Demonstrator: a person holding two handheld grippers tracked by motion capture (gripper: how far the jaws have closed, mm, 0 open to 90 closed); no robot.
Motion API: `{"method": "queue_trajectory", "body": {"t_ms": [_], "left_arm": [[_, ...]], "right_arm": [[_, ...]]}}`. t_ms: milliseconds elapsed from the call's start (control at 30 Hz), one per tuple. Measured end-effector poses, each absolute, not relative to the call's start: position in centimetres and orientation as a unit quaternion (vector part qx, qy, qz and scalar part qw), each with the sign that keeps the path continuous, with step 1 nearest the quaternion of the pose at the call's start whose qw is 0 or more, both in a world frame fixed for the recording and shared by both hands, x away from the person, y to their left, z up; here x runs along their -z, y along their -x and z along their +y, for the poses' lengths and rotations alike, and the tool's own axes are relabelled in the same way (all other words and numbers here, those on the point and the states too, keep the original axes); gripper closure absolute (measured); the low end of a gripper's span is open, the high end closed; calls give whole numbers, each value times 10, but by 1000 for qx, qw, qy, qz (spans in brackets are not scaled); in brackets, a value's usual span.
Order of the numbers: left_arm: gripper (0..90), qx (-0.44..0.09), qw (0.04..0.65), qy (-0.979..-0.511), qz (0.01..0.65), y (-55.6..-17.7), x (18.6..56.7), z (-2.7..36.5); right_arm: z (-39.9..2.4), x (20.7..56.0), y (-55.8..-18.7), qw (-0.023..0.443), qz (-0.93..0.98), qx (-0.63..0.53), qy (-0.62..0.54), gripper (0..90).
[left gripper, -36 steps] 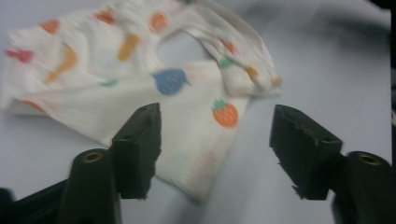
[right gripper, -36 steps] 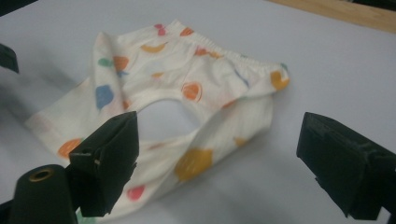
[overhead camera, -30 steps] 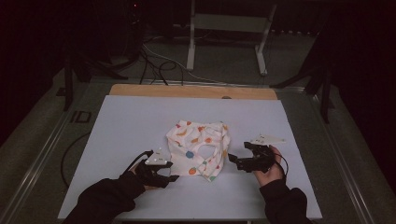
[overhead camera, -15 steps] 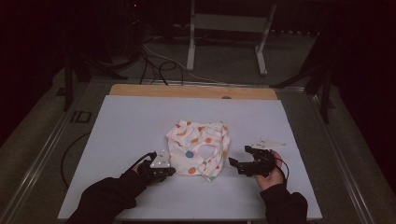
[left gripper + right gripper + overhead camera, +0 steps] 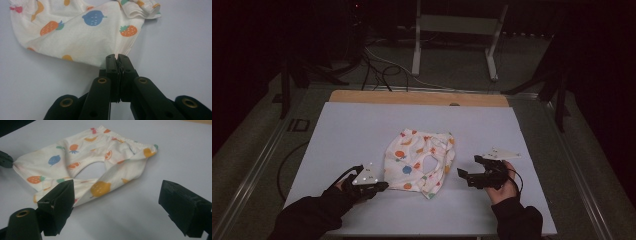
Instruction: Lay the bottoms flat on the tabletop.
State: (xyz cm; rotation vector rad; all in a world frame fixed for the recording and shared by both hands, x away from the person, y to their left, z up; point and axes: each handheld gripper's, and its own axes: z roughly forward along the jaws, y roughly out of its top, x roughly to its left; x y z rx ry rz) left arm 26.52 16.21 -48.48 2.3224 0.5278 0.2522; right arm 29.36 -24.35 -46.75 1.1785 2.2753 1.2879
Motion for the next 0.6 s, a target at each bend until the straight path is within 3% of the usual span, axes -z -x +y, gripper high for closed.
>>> {"method": "queue_trajectory", "body": {"t_ms": [600], "left_arm": [[874, -77, 360, -898, 241, -254, 488, 209]], "right_arm": [[-244, 467, -293, 135, 787, -443, -407, 133]]}}
